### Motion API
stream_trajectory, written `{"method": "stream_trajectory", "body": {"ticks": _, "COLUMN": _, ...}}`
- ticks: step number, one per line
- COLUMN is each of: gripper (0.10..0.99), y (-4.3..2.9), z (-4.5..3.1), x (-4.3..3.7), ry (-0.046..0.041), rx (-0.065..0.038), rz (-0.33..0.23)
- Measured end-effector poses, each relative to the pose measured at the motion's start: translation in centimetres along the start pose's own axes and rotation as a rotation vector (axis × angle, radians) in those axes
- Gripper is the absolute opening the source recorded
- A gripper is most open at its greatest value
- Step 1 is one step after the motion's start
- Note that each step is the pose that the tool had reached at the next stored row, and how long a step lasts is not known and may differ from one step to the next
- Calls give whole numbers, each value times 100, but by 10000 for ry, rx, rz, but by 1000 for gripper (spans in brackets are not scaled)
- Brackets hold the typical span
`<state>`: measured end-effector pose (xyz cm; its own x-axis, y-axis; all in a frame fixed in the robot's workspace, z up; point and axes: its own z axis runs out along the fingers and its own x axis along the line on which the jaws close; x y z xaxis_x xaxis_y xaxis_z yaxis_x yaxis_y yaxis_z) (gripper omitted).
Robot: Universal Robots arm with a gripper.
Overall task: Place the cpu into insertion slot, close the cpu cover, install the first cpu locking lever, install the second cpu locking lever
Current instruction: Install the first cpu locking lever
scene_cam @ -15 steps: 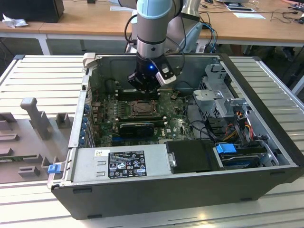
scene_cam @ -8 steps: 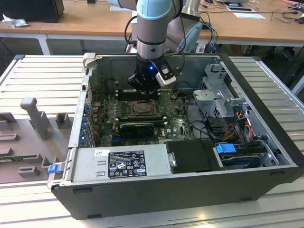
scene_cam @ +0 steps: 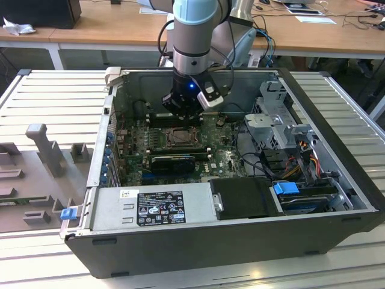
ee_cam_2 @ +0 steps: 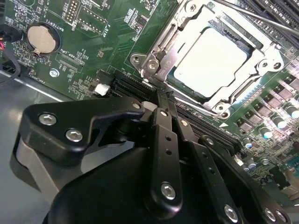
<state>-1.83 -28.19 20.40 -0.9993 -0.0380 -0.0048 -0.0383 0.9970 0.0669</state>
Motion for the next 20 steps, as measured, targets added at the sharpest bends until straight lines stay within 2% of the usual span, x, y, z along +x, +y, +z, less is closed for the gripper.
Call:
{"method": "stream_trajectory", "body": {"ticks": 4, "gripper": 106, "y": -1, "z": 0, "x": -6, "ry": 19, "rx": 59, "rz": 1}}
{"method": "stream_trajectory", "body": {"ticks": 12, "gripper": 106, "y": -6, "z": 7, "x": -10, "ry": 67, "rx": 110, "rz": 5}}
{"method": "stream_trajectory", "body": {"ticks": 20, "gripper": 106, "y": -10, "z": 25, "x": -12, "ry": 73, "rx": 123, "rz": 5}}
